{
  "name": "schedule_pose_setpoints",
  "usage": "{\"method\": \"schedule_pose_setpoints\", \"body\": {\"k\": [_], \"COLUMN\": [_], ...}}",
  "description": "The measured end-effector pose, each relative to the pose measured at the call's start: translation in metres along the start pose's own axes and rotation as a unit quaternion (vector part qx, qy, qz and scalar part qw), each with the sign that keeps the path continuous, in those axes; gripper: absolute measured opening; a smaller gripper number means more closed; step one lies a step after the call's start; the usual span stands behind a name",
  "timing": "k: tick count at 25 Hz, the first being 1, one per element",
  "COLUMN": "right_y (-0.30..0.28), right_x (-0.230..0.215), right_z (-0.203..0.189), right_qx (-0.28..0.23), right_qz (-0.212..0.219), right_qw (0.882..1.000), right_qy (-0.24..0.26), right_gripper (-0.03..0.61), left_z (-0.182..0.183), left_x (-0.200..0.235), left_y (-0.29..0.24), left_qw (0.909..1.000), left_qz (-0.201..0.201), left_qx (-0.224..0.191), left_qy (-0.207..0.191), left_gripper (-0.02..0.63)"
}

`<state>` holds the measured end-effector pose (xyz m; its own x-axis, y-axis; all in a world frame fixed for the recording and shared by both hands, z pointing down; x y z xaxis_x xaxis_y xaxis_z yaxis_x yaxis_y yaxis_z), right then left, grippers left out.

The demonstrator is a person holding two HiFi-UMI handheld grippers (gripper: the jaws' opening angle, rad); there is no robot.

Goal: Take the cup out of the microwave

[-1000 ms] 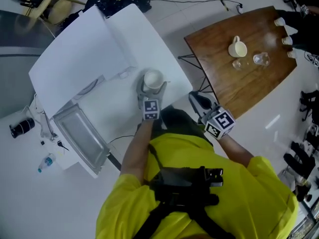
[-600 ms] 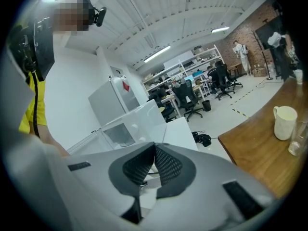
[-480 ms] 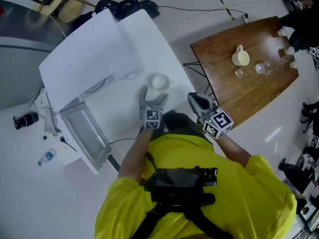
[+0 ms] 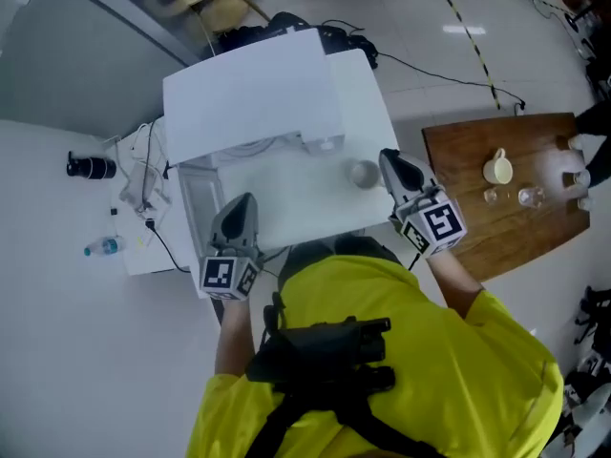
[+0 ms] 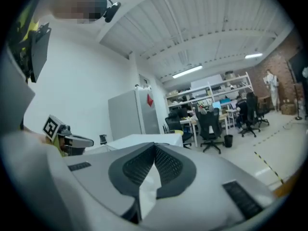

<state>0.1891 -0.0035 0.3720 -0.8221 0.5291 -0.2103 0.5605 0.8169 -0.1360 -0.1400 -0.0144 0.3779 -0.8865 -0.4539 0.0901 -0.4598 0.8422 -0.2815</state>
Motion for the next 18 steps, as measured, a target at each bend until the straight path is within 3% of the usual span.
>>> {"method": "schedule_pose_setpoints", "body": {"k": [2, 5, 14, 18], "right_y": [-0.016, -0.027, -0.033, -0.030], "right_x": [0.016, 0.048, 0.088, 0.100], "right_z": [0.032, 0.061, 0.064, 0.066], "right_qx": [-0.031, -0.056, -0.038, -0.032], "right_qz": [0.023, 0.043, 0.044, 0.036], "right_qw": [0.999, 0.997, 0.998, 0.999], "right_qy": [0.019, 0.032, 0.024, 0.023], "right_gripper": [0.005, 0.003, 0.003, 0.003], "left_z": [0.031, 0.059, 0.059, 0.060], "left_x": [0.026, 0.055, 0.117, 0.114], "left_y": [0.029, 0.072, 0.119, 0.123], "left_qw": [0.9966, 0.9902, 0.9819, 0.9860], "left_qz": [0.079, 0.127, 0.177, 0.154], "left_qx": [-0.021, -0.048, -0.036, -0.035], "left_qy": [0.004, 0.035, 0.057, 0.055], "left_gripper": [0.000, 0.000, 0.000, 0.000]}}
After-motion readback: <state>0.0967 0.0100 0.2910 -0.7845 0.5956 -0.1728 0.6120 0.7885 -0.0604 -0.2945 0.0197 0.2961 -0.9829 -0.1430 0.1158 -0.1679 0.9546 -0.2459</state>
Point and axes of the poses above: the fingertips, and each gripper's own axes: y backward along the fingers, x to its left, z out of its top, the point moved 7 cm from there along y, backward along the fingers, and after that the axes turned 9 degrees about z, right-handed, at the moved point
